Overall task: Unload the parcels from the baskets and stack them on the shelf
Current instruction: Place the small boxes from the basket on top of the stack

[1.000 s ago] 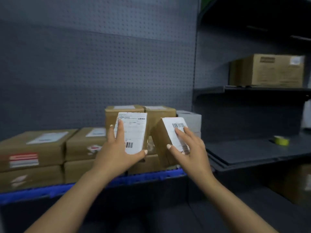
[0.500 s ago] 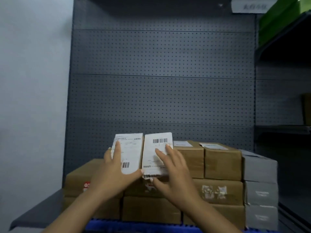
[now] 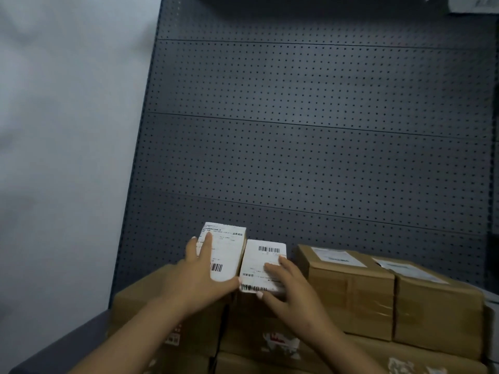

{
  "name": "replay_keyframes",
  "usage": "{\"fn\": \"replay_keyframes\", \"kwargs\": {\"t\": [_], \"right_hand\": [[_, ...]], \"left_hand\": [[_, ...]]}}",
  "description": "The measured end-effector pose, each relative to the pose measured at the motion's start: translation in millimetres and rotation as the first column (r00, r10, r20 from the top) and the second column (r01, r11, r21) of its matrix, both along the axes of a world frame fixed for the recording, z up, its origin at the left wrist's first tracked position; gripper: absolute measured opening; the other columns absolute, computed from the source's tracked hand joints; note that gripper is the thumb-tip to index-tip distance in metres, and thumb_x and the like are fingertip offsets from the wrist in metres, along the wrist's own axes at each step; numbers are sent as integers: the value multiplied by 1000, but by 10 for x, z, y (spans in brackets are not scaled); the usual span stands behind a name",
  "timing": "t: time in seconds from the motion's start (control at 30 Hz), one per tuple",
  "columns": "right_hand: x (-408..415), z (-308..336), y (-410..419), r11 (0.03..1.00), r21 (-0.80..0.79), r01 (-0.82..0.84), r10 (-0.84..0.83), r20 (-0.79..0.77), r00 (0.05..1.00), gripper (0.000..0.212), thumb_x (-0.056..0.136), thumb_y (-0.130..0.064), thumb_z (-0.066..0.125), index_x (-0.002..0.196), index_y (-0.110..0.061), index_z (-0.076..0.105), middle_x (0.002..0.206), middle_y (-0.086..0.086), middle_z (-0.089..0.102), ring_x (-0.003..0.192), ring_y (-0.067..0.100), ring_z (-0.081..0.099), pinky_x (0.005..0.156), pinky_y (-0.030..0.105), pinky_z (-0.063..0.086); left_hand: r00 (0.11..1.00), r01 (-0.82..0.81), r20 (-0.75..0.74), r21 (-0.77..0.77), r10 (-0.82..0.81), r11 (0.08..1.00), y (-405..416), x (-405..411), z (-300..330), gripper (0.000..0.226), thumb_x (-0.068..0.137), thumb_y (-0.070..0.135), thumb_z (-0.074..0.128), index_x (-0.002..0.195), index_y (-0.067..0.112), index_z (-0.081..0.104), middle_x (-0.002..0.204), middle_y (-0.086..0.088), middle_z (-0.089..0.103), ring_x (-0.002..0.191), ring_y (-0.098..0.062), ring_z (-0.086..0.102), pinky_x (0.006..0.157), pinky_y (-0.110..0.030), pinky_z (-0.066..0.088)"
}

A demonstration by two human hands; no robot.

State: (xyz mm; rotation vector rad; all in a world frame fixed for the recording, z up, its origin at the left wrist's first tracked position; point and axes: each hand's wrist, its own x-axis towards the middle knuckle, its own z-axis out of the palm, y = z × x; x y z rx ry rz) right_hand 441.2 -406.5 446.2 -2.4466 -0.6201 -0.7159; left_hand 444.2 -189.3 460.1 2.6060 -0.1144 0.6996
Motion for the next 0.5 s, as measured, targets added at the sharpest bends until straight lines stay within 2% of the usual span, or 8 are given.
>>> {"fn": "replay_keyframes", "kwargs": {"t": [0.17, 0.33, 0.4, 0.5], "right_hand": [[171, -33, -5, 996, -87, 13, -15, -21, 1000, 45, 96, -42, 51, 139, -32, 44, 151, -12, 30, 137, 6, 28, 111, 23, 27], [184, -83, -47, 968, -249, 38, -24, 58, 998, 48, 97, -39, 48, 143, -35, 36, 146, -15, 35, 134, 4, 27, 110, 21, 25], [192, -81, -52, 958, -281, 48, -21, 97, 995, 49, 97, -40, 47, 143, -34, 35, 145, -14, 36, 133, 5, 28, 108, 22, 27], [240, -66, -36, 953, -293, 77, -42, 124, 991, 48, 97, -40, 45, 144, -33, 35, 143, -13, 37, 132, 7, 29, 107, 22, 30]], "left_hand": [[993, -58, -95, 101, 68, 993, 10, 257, 27, 110, 70, 84, 47, 152, 30, -3, 157, -2, 1, 128, -27, 43, 99, -42, 39], [984, -87, -142, 133, 106, 987, 149, 441, -46, 84, 75, 83, 36, 142, 32, 36, 143, -2, 30, 120, -24, 47, 94, -39, 44], [986, -89, -131, 116, 104, 989, 203, 477, -103, 82, 75, 84, 34, 140, 34, 41, 137, 1, 37, 116, -21, 49, 90, -36, 46], [991, -101, -77, 124, 111, 987, 217, 499, -169, 83, 75, 85, 31, 140, 34, 40, 140, 2, 39, 118, -20, 48, 87, -34, 45]]}}
